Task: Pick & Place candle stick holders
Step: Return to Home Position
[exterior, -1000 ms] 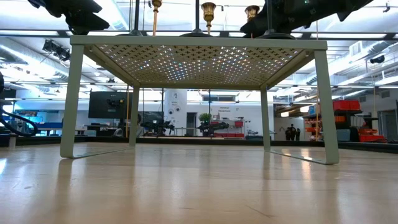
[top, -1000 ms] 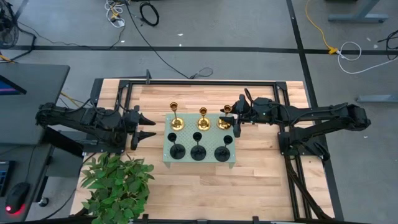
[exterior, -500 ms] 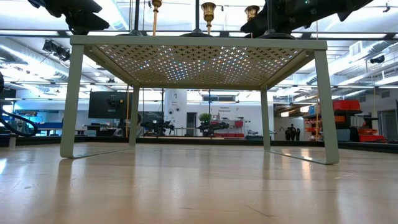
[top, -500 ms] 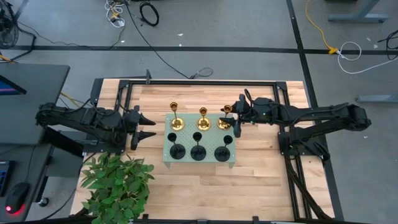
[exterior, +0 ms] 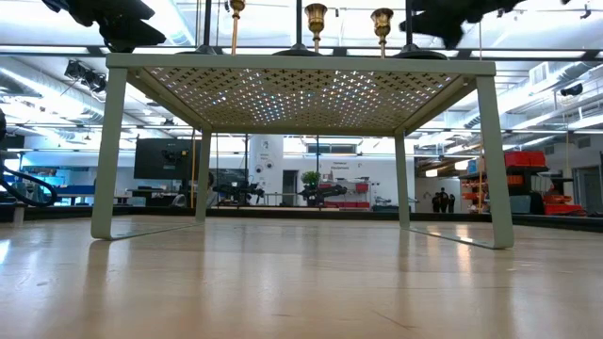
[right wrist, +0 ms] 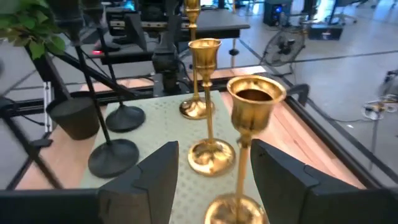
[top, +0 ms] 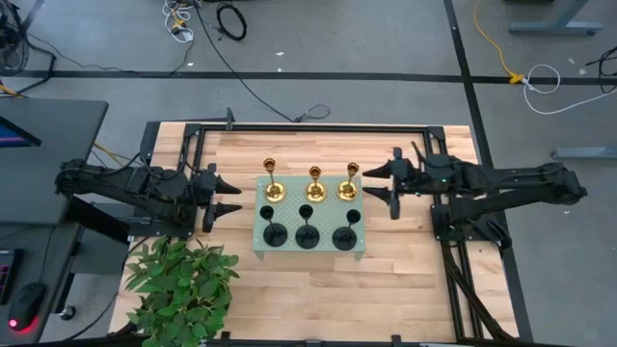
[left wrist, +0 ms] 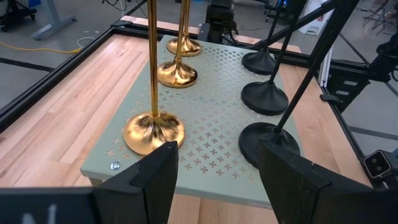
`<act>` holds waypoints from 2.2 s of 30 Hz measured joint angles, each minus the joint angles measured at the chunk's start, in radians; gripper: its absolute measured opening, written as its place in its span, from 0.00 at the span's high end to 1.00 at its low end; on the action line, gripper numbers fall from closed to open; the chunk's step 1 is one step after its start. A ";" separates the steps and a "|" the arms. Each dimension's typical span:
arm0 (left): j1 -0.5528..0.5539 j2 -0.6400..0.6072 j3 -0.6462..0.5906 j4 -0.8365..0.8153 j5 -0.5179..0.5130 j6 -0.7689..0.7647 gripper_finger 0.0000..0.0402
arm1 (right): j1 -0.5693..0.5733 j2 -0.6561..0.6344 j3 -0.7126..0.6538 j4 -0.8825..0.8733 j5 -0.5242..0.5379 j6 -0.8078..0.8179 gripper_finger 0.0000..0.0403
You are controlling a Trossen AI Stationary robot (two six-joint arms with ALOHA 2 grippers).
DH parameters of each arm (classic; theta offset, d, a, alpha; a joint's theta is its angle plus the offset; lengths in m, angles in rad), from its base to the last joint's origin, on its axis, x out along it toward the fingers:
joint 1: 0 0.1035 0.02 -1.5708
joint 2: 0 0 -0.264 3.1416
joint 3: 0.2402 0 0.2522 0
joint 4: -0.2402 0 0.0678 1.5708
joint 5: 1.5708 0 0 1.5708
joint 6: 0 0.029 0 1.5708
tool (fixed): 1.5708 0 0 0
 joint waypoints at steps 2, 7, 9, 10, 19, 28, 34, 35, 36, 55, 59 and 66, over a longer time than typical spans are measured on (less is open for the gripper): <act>0.000 0.000 0.000 0.000 0.000 0.000 0.46 | 0.029 -0.035 0.000 -0.034 0.046 0.000 0.50; 0.000 0.000 0.000 0.000 0.000 0.000 0.46 | 0.090 -0.105 0.000 -0.131 0.182 0.024 0.50; 0.000 0.000 0.000 0.000 0.000 0.001 0.46 | 0.112 -0.121 0.000 -0.151 0.186 0.039 0.50; 0.000 0.000 0.000 0.000 0.000 0.001 0.46 | 0.125 -0.128 0.000 -0.160 0.178 0.045 0.50; -0.021 -0.011 -0.112 0.205 0.000 0.078 0.46 | 0.269 -0.244 -0.298 0.249 0.249 -0.001 0.50; -0.035 -0.043 -0.327 0.530 -0.077 0.227 0.46 | 0.309 -0.366 -0.639 0.758 0.229 -0.151 0.50; -0.035 -0.124 -0.393 0.596 -0.108 0.259 0.46 | 0.322 -0.465 -0.727 0.839 0.258 -0.186 0.50; -0.035 -0.149 -0.393 0.572 -0.106 0.258 0.46 | 0.327 -0.485 -0.727 0.826 0.267 -0.189 0.50; -0.035 -0.179 -0.393 0.539 -0.099 0.260 0.46 | 0.332 -0.502 -0.728 0.823 0.279 -0.202 0.50; -0.039 -0.541 -0.457 0.234 -0.176 0.238 0.46 | 0.614 -0.865 -0.563 0.127 0.537 -0.259 0.50; -0.038 -0.539 -0.564 0.346 -0.198 0.254 0.46 | 0.660 -0.868 -0.569 0.085 0.457 -0.226 0.50; -0.031 -0.528 -0.622 0.545 -0.138 0.319 0.46 | 0.663 -0.868 -0.736 0.339 0.662 -0.332 0.50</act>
